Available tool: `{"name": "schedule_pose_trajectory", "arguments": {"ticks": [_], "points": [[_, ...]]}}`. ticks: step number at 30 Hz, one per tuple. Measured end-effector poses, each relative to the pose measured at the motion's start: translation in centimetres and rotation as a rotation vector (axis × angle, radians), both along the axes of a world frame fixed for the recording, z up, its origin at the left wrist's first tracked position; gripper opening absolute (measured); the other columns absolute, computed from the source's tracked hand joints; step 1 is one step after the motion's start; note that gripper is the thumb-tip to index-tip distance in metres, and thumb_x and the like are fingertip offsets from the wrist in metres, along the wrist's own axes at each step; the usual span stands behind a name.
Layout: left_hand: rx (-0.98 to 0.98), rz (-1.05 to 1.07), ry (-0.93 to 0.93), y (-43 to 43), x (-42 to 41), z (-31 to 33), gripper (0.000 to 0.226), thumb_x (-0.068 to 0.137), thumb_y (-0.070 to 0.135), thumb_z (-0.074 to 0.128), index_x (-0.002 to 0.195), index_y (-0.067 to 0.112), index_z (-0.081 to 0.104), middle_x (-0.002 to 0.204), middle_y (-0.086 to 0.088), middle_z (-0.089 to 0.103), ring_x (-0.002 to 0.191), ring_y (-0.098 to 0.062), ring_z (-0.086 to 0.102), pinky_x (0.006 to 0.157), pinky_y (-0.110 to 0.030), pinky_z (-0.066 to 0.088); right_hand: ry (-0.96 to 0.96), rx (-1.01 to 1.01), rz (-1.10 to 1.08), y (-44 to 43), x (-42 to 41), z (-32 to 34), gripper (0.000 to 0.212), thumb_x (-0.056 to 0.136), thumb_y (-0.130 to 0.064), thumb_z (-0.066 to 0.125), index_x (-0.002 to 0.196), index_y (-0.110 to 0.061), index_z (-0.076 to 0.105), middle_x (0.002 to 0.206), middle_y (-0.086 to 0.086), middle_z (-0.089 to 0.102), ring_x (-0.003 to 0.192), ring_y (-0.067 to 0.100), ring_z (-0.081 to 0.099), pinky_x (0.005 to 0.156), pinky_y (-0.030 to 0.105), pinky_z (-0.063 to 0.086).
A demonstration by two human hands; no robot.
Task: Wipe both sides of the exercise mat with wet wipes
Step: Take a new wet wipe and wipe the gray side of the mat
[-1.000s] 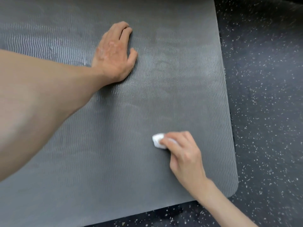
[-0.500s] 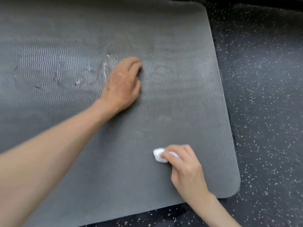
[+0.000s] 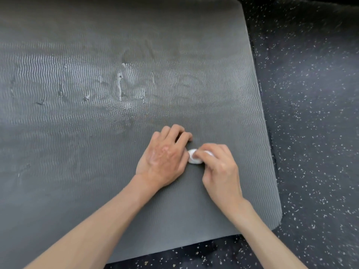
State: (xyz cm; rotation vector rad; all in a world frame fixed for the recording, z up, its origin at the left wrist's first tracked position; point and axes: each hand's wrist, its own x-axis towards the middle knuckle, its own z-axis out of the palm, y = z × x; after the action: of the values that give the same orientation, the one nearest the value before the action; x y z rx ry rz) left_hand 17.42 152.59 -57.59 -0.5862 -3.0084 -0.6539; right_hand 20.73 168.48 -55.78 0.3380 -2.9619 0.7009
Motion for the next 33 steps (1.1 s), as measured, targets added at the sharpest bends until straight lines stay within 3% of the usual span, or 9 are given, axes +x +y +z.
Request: {"name": "schedule_pose_trajectory", "arguments": {"ticks": [7, 13, 18, 22, 28, 33], "points": [[0.003, 0.013, 0.031, -0.2, 0.2, -0.5, 0.028, 0.086, 0.025, 0.042, 0.104, 0.015, 0.061, 0.103, -0.005, 0.055, 0.083, -0.025, 0.050, 0.065, -0.037, 0.039, -0.035, -0.018, 0.019, 0.6, 7.1, 0.8, 0.031, 0.084, 0.009, 0.040, 0.088, -0.005, 0.068, 0.095, 0.003, 0.062, 0.083, 0.023, 0.054, 0.078, 0.020, 0.042], [0.001, 0.021, 0.041, -0.2, 0.2, -0.5, 0.028, 0.086, 0.025, 0.043, 0.105, 0.014, 0.061, 0.103, -0.006, 0.055, 0.084, -0.026, 0.050, 0.065, -0.038, 0.040, -0.013, 0.031, -0.026, 1.0, 2.9, 0.5, 0.029, 0.086, 0.003, 0.041, 0.090, -0.003, 0.069, 0.095, 0.006, 0.064, 0.086, 0.023, 0.054, 0.079, 0.021, 0.041], [-0.006, 0.028, 0.023, -0.1, 0.2, -0.4, 0.028, 0.086, 0.026, 0.042, 0.104, 0.016, 0.061, 0.102, -0.005, 0.054, 0.083, -0.026, 0.050, 0.066, -0.037, 0.039, -0.029, -0.062, 0.066, 1.4, 9.7, 1.0, 0.031, 0.094, 0.002, 0.035, 0.091, -0.012, 0.062, 0.097, -0.001, 0.059, 0.084, 0.020, 0.052, 0.074, 0.025, 0.045], [0.006, 0.036, 0.033, -0.1, 0.4, -0.5, 0.027, 0.087, 0.025, 0.043, 0.105, 0.016, 0.061, 0.103, -0.005, 0.055, 0.083, -0.025, 0.050, 0.066, -0.038, 0.039, -0.079, -0.070, 0.104, 1.9, 11.2, 1.4, 0.033, 0.087, 0.008, 0.035, 0.093, -0.019, 0.054, 0.098, -0.006, 0.053, 0.083, 0.018, 0.049, 0.069, 0.026, 0.045], [0.017, 0.034, 0.038, -0.1, 0.3, -0.4, 0.028, 0.087, 0.025, 0.042, 0.104, 0.015, 0.062, 0.103, -0.006, 0.056, 0.083, -0.026, 0.051, 0.066, -0.039, 0.041, -0.046, -0.059, 0.058, 1.8, 10.8, 0.8, 0.031, 0.095, 0.004, 0.034, 0.094, -0.017, 0.057, 0.097, -0.001, 0.058, 0.084, 0.020, 0.051, 0.073, 0.025, 0.044], [-0.006, 0.028, 0.031, 0.0, 0.2, -0.3, 0.028, 0.087, 0.025, 0.041, 0.104, 0.014, 0.061, 0.102, -0.006, 0.055, 0.082, -0.026, 0.051, 0.065, -0.038, 0.040, -0.071, -0.061, 0.114, 2.9, 13.8, 1.1, 0.036, 0.086, 0.012, 0.036, 0.088, -0.017, 0.057, 0.098, -0.005, 0.053, 0.081, 0.019, 0.047, 0.067, 0.027, 0.044]]}}
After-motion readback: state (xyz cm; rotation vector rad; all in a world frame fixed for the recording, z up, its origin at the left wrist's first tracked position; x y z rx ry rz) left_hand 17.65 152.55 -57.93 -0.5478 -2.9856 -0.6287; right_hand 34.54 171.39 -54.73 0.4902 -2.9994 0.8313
